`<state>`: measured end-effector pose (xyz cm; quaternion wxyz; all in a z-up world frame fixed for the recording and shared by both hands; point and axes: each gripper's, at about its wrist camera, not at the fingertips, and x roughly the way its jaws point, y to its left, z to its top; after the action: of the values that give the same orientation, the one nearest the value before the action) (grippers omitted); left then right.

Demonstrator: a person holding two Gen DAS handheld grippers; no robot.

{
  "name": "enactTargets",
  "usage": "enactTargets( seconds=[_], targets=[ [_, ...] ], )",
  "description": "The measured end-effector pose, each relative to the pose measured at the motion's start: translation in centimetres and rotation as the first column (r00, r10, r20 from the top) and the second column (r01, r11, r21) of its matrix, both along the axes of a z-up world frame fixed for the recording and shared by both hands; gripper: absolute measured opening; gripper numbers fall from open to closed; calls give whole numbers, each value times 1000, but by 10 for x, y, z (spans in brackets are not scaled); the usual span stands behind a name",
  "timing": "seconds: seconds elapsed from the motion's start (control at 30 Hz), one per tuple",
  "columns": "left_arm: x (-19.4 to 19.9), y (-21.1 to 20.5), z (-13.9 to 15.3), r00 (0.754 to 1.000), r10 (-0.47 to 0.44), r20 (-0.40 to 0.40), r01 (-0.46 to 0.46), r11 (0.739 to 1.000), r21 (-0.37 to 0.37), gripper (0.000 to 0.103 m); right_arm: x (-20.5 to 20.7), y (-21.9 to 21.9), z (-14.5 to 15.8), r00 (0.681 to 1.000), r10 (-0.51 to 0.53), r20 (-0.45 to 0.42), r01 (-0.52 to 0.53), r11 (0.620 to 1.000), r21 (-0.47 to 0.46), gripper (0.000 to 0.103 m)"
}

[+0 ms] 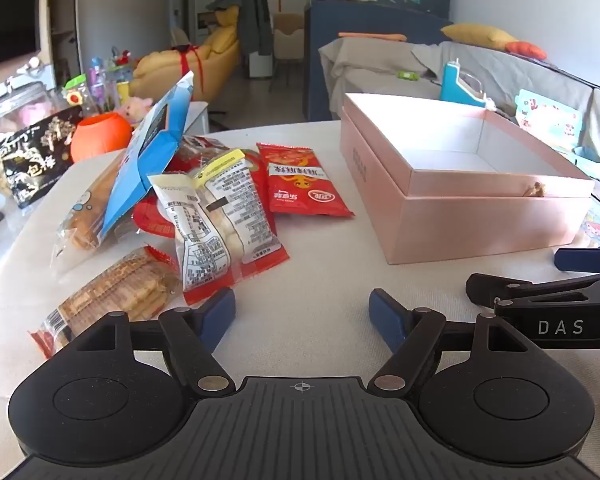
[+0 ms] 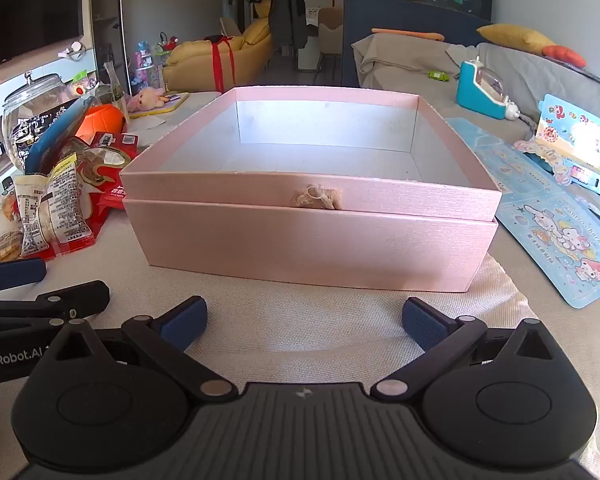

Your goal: Organize snacks

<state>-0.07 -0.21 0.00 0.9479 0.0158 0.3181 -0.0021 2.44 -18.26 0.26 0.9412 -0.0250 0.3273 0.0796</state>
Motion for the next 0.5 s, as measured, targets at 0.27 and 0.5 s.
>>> enactTargets(
  seconds=[0.27, 0.5],
  targets=[
    [1, 1, 0, 1000, -1, -9, 0, 1000, -29, 79, 1, 0, 0, 1000, 0, -13, 0, 1000, -4, 103],
    [1, 2, 0, 1000, -1, -10, 0, 999, -32, 79, 0, 0, 0, 1000, 0, -13, 0, 1000, -3, 103]
  ],
)
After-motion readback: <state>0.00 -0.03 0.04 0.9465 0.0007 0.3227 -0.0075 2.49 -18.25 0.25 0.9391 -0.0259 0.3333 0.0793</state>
